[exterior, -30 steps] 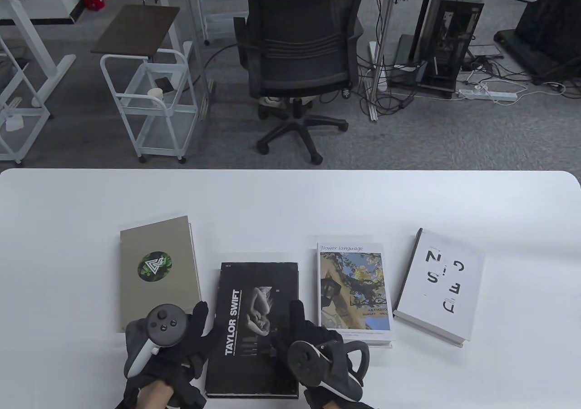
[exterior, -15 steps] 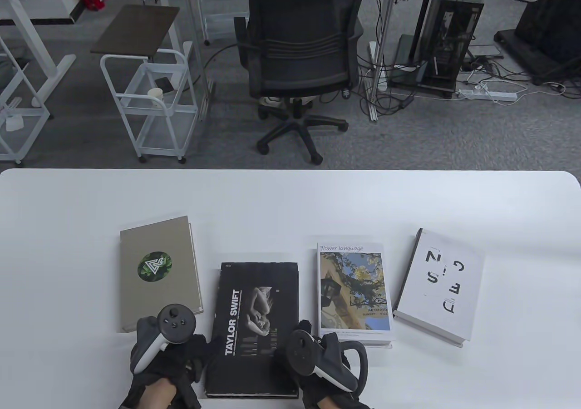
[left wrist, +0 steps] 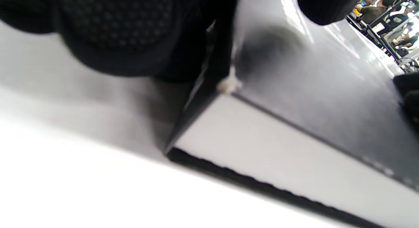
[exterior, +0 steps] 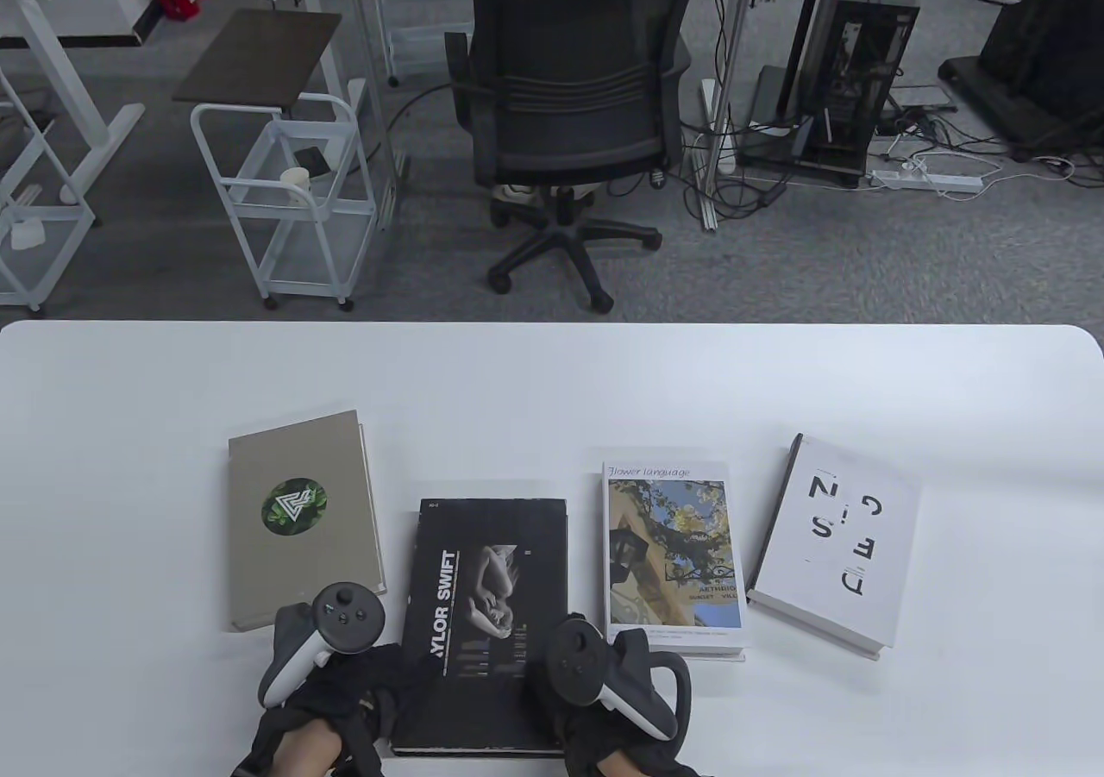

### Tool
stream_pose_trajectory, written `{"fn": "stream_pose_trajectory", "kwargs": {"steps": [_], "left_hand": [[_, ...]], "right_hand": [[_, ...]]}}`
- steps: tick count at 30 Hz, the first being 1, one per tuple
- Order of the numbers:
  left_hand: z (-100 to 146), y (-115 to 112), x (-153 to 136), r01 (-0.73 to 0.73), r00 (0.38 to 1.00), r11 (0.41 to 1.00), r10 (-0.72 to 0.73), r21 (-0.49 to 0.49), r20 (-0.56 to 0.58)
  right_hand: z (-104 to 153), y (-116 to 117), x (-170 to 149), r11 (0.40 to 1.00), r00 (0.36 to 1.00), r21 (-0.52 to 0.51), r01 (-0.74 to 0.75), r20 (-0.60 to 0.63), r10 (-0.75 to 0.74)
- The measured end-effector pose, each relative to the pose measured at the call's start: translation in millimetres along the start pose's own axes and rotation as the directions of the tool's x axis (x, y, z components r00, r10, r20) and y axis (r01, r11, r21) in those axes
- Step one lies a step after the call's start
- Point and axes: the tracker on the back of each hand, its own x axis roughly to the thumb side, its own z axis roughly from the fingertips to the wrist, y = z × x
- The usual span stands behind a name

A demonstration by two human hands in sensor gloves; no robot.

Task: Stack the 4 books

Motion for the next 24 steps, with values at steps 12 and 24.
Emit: {"fn": "stream_pose_trajectory", "kwargs": {"steps": [12, 24], "left_hand": [[6, 11, 4, -0.082, 0.994, 0.991, 0.074, 0.101, 0.082], [0, 5, 0, -0.164, 0.977, 0.986, 0.166, -0.023, 0.132]], "right_hand": [[-2, 1, -3, 0.999, 1.000, 0.023, 0.027, -0.014, -0.027], [-4, 0, -5, 0.999, 0.999, 0.037, 0.037, -0.018, -0.036]]}}
